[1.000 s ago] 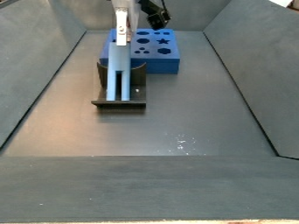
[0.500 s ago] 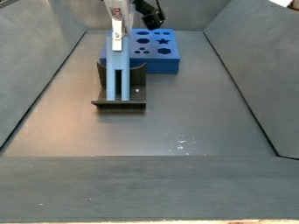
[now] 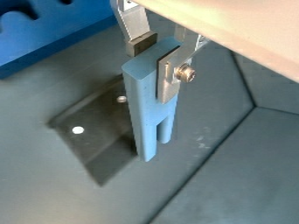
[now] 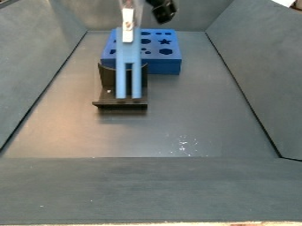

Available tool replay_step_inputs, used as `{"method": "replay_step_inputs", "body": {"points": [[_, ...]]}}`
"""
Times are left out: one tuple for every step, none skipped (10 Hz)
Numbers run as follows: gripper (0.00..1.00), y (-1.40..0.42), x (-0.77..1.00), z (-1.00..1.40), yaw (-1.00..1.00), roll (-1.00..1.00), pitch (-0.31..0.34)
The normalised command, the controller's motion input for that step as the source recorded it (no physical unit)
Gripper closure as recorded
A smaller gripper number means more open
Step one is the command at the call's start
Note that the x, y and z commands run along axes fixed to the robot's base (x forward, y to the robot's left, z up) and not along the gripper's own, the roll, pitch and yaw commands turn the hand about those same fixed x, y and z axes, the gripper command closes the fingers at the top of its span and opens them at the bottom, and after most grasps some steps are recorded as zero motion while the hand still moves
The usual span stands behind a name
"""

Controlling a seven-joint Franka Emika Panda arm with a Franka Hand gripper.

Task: Pick up the square-circle object. Move up. Rotate the square-circle object. Place the square-circle object on the fixture. Regrasp the square-circle object. Move to above the board. Insert the square-circle object.
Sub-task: Rotate the square-circle object.

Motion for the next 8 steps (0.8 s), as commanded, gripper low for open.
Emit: {"method": "replay_step_inputs", "body": {"points": [[1.00, 0.21, -1.00, 0.62, -0.07, -0.24, -0.065], [1.00, 0.19, -1.00, 0.58, -0.08, -0.26, -0.075], [1.00, 0.18, -1.00, 0.55, -0.08, -0.25, -0.078], [1.00, 0.17, -1.00, 0.49, -0.09, -0.25, -0.066], [1.00, 0.15, -1.00, 0.43, -0.09, -0.24, -0.065], [1.00, 0.15, -1.00, 0.40, -0.09, -0.23, -0.062], [1.00, 0.13, -1.00, 0.36, -0.09, -0.24, -0.047], [1.00, 0.12, -1.00, 0.31, -0.09, -0.25, -0.048]]}}
